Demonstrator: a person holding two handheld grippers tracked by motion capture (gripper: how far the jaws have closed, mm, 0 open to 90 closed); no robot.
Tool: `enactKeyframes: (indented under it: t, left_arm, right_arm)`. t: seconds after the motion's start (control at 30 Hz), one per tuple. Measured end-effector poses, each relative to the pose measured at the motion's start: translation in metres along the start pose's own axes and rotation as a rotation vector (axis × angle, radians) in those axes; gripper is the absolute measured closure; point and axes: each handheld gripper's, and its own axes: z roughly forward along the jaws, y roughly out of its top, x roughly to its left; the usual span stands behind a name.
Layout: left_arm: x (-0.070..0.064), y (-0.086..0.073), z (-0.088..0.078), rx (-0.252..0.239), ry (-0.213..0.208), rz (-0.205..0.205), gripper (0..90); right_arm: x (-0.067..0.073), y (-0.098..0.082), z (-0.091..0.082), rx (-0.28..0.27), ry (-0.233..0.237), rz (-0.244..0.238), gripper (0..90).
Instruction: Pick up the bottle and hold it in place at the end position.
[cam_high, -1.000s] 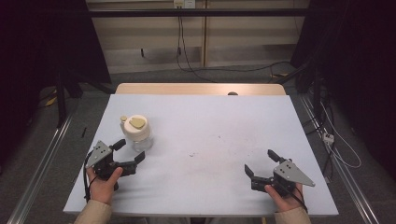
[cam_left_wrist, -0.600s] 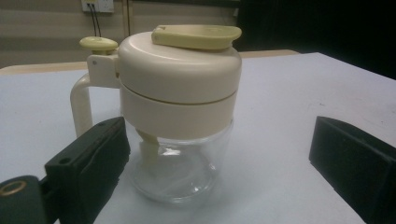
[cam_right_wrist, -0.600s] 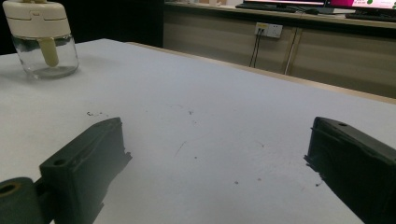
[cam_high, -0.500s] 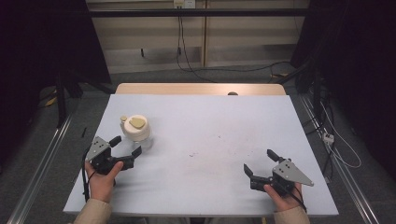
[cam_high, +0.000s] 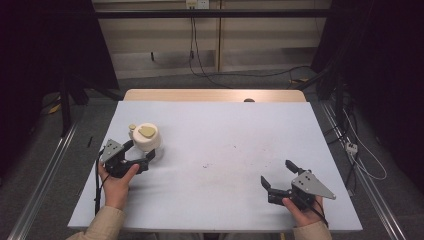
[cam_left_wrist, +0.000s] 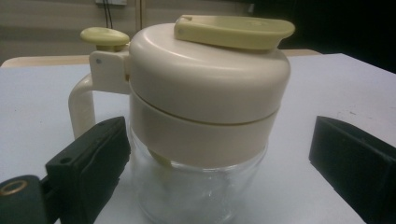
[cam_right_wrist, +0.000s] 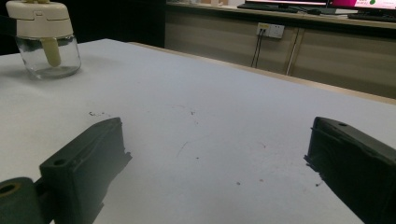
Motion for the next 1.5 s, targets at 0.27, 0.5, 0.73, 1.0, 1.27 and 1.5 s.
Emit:
enactKeyframes:
  t: [0.27,0.5,0.73,1.0,1.27,1.5]
  left_arm:
    - [0.004,0.002,0.01,-0.006,0.026,0.007,4.7]
    - [0.003,0.004,0.022,0.005,0.035,0.013,4.5]
    - [0.004,0.004,0.031,-0.009,0.042,0.014,4.3]
    - [0.002,0.006,0.043,0.0,0.06,0.003,3.2]
    - [0.001,0.006,0.049,0.003,0.08,0.018,3.6]
    - [0.001,0.005,0.053,-0.001,0.086,0.019,4.7]
  right_arm:
    - [0.0,0.0,0.0,0.002,0.0,-0.007,3.9]
    - [0.0,0.0,0.0,-0.001,0.0,-0.008,4.1]
    - [0.0,0.0,0.0,-0.002,0.003,-0.006,4.2]
    - [0.0,0.001,0.0,-0.003,0.003,-0.005,4.3]
    - [-0.001,0.0,0.0,-0.004,0.003,-0.004,4.3]
    - [0.0,0.0,0.0,-0.003,0.005,-0.004,4.3]
